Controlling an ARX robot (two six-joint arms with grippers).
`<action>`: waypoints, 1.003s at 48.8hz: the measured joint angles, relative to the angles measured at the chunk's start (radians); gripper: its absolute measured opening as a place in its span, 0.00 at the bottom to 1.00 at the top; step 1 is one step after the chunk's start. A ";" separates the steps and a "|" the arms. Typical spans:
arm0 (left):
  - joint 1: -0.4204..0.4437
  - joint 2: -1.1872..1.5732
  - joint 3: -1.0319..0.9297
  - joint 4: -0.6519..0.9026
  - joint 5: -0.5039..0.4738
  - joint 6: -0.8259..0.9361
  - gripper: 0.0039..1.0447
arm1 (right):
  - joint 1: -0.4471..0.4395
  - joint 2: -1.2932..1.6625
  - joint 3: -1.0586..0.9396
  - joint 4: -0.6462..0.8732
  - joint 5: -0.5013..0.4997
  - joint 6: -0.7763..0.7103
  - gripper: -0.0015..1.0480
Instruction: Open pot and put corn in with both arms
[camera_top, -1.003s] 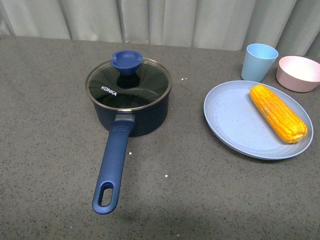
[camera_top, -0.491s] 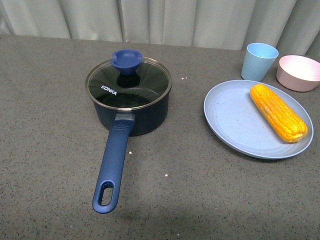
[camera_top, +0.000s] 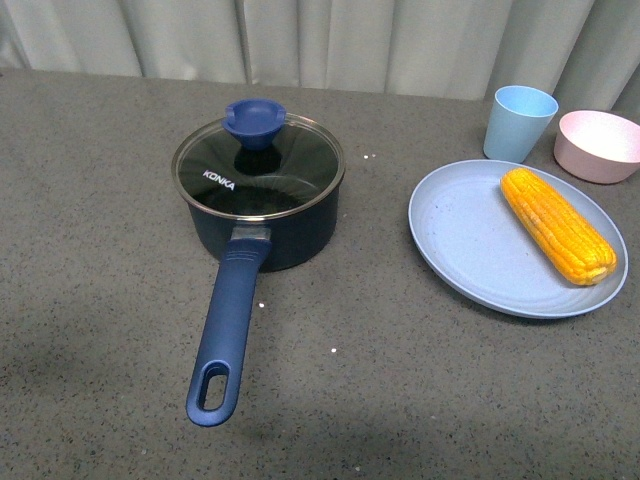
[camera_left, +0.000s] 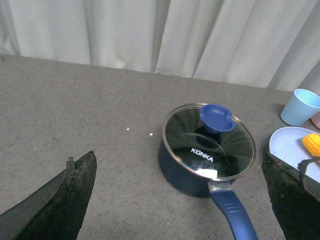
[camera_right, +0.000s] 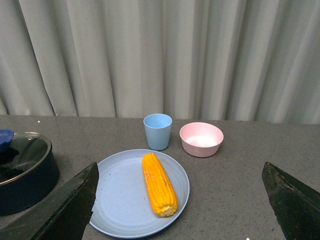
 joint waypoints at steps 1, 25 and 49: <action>-0.019 0.066 0.017 0.049 -0.008 0.000 0.94 | 0.000 0.000 0.000 0.000 0.000 0.000 0.91; -0.215 0.772 0.391 0.336 -0.073 0.001 0.94 | 0.000 0.000 0.000 0.000 0.000 0.000 0.91; -0.220 1.050 0.631 0.340 -0.112 0.019 0.94 | 0.000 0.000 0.000 0.000 0.000 0.000 0.91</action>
